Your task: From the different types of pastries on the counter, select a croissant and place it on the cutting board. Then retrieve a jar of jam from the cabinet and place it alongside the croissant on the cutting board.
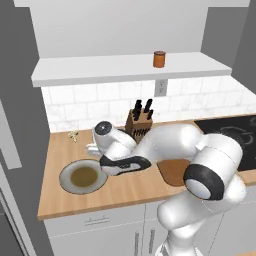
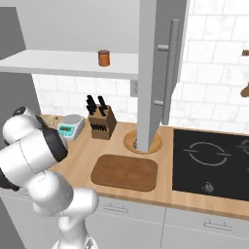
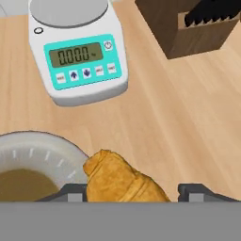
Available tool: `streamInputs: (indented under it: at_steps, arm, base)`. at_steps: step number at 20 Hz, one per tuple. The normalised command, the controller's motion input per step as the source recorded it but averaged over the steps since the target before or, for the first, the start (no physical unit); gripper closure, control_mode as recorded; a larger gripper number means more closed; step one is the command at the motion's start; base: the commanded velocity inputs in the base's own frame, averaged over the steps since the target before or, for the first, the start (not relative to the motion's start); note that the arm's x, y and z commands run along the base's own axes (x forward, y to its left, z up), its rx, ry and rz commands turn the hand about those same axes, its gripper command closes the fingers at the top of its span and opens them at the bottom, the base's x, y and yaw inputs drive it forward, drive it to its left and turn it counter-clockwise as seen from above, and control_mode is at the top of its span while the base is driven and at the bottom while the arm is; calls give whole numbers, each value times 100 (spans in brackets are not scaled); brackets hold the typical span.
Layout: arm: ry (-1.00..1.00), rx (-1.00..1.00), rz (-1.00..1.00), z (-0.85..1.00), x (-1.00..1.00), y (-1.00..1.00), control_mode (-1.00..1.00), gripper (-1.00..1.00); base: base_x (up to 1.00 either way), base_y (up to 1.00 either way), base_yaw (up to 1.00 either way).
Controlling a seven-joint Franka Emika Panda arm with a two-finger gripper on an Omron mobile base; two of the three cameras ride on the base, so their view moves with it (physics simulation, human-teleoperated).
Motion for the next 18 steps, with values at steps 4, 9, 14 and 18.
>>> streamInputs:
  at_steps: [4,9,14,18]
  arm:
    - [-2,6,7,89,-33,-77,-100,100]
    - [1,17,4,95,-29,-63,-100,100]
    - [13,-3,2,23,-44,-74,-100,100]
    - [18,-13,1,7,-23,-69,-100,100]
  base:
    - [0,0,0]
    - [0,0,0]
    - [0,0,0]
    - [0,0,0]
